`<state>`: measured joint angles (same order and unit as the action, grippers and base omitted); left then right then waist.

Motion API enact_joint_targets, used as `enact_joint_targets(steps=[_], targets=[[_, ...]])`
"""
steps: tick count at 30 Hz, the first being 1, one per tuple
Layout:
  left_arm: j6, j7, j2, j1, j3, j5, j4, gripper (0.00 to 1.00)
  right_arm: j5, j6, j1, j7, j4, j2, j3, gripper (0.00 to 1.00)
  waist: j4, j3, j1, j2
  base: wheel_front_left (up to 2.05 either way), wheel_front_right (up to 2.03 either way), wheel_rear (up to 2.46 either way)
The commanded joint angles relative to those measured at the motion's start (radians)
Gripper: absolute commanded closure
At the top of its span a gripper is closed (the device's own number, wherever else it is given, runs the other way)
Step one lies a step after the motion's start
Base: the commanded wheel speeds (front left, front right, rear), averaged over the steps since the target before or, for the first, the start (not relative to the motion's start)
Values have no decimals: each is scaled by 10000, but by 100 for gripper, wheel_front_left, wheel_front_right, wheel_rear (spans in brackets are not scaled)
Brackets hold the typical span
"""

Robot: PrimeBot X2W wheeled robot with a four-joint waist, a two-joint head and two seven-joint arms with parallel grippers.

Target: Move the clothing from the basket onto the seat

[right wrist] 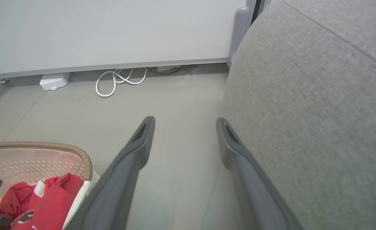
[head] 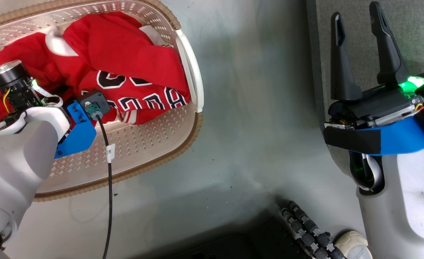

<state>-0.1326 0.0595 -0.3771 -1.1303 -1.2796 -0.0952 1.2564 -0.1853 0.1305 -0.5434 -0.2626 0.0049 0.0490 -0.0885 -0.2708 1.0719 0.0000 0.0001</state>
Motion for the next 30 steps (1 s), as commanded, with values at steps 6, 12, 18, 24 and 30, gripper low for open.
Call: enact_joint_targets(steps=[6, 12, 18, 24, 30], targets=[[40, -192, 84, 102, -33, -161, 87, 100, 80, 4, -145, -35, 27, 25, 55, 0, 123, -223, 0, -1, 0, 0, 0], [39, -82, 360, 250, -33, -494, -52, 100, 187, 4, -74, -35, 137, 27, 160, 0, 308, -621, 0, -1, 0, 0, 0], [40, 230, 701, 516, -32, -1054, -191, 100, 347, 4, -43, -35, 249, 27, 240, 0, 587, -1266, 0, -1, 0, 0, 0], [39, 765, 1092, 755, -32, -1605, -296, 100, 609, 4, 54, -35, 396, 28, 354, 0, 1028, -2024, 0, -1, 0, 0, 0], [39, 1328, 1489, 1031, -16, -2146, -244, 100, 885, 4, 300, -35, 616, 30, 479, 0, 1527, -2911, 0, -1, 0, 0, 0]])
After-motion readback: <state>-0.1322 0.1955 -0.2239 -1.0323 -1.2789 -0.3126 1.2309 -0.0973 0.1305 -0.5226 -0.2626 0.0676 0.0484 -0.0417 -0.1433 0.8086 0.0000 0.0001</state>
